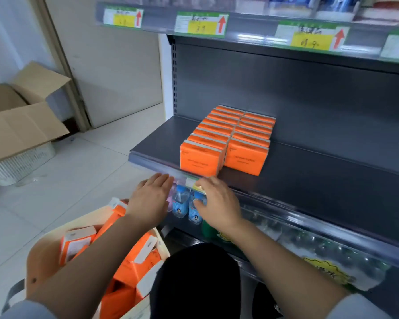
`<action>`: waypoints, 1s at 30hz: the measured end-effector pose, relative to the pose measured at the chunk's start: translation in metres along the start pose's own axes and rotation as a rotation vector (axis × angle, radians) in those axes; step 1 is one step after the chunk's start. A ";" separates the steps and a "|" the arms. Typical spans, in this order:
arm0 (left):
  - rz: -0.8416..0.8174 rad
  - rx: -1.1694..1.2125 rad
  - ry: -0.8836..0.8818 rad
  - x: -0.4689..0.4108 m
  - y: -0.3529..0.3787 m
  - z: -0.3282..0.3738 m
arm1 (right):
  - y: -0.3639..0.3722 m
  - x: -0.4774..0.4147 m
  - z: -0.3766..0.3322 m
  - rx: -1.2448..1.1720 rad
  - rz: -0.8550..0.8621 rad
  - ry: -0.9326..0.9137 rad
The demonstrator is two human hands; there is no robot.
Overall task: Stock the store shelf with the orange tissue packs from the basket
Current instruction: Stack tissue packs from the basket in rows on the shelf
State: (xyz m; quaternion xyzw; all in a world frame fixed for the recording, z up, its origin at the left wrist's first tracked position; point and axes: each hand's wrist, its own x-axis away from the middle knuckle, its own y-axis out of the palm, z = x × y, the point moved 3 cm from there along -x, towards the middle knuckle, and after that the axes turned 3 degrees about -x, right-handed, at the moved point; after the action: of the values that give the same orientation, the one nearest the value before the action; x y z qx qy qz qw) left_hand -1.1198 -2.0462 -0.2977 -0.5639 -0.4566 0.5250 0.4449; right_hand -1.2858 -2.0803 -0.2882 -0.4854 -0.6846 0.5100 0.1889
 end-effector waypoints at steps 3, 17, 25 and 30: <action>-0.036 0.004 -0.053 0.029 0.015 -0.033 | 0.022 0.000 -0.032 0.031 -0.162 -0.039; -0.403 -0.048 -0.334 0.112 0.105 -0.108 | 0.123 0.000 -0.080 0.096 -0.454 -0.108; -0.587 0.222 -0.346 0.126 0.162 -0.085 | 0.156 -0.004 -0.070 0.103 -0.541 -0.097; -0.872 0.763 -0.393 0.139 0.189 -0.054 | 0.170 -0.004 -0.060 0.073 -0.611 -0.046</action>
State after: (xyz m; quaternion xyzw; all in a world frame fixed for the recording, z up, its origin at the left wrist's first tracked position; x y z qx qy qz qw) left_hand -1.0528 -1.9457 -0.5061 -0.0183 -0.4989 0.5151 0.6968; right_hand -1.1586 -2.0517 -0.4129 -0.2383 -0.7841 0.4648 0.3351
